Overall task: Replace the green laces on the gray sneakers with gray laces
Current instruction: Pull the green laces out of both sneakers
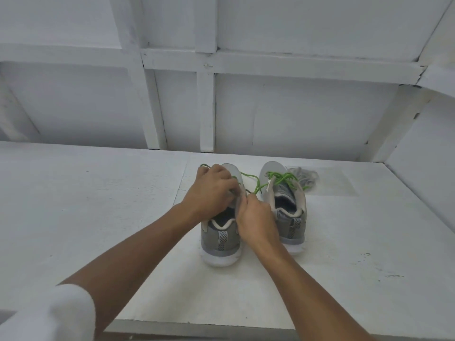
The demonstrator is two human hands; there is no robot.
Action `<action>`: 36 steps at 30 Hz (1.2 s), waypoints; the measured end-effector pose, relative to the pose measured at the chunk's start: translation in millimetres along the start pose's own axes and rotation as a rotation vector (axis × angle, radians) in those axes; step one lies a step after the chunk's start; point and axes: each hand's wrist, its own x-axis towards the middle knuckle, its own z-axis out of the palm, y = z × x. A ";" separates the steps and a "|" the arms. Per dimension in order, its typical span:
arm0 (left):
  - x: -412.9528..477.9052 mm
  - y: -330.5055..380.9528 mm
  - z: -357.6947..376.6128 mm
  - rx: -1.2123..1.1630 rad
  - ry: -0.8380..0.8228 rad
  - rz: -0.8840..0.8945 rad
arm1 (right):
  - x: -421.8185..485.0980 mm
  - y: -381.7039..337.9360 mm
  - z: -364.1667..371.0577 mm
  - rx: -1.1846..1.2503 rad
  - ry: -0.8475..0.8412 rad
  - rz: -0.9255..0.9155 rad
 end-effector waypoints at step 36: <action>-0.9 -6.0 -11.1 -0.083 -0.093 -0.065 | -1.3 2.0 3.4 -0.015 0.015 -0.042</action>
